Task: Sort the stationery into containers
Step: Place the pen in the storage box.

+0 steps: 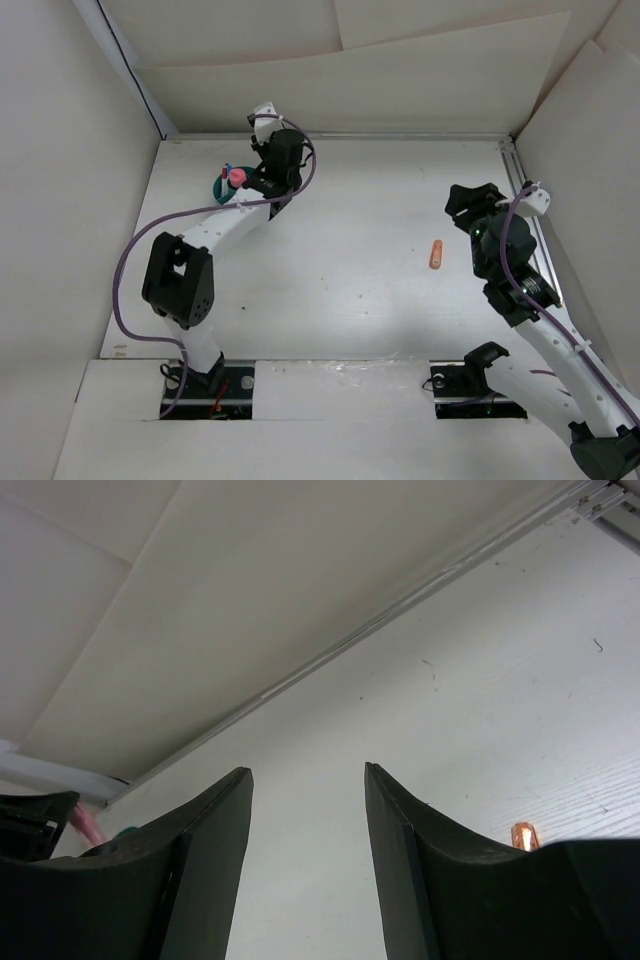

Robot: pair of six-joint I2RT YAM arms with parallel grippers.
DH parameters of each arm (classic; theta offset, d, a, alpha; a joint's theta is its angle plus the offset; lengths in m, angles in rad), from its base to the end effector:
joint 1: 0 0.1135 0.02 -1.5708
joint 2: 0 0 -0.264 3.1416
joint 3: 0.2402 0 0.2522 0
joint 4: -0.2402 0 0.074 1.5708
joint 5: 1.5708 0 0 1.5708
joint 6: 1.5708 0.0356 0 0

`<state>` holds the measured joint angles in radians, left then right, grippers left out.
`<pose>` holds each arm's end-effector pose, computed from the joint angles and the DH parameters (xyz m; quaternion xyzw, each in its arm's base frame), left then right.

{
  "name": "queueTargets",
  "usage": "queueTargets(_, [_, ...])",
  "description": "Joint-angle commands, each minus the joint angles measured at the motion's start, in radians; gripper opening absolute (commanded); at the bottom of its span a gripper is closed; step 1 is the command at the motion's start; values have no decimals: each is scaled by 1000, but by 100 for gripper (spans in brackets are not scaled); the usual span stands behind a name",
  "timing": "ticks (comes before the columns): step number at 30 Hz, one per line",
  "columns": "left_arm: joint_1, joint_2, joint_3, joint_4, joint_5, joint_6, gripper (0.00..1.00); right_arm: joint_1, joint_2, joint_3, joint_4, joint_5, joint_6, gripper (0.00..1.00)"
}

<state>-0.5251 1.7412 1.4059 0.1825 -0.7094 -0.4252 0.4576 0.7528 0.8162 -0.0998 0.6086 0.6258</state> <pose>0.3713 -0.1883 0.3344 -0.1903 0.7222 -0.0449 0.6635 0.1625 0.0574 0.3656 0.2649 0.6669 0.1566 0.6786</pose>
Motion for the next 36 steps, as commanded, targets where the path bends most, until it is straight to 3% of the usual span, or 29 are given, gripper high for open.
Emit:
queueTargets(1, [5,24,31,80,-86,93,0,-7,-4,-2,46,-9,-14,55])
queueTargets(6, [17,96,31,215,-165,326,0,-7,-4,-2,46,-18,-14,55])
queueTargets(19, [27,242,-16,554,-318,716,0,-7,5,-2,55,-18,-14,55])
queueTargets(36, [36,337,-73,748,-346,890,0,-7,23,-2,74,-27,-23,55])
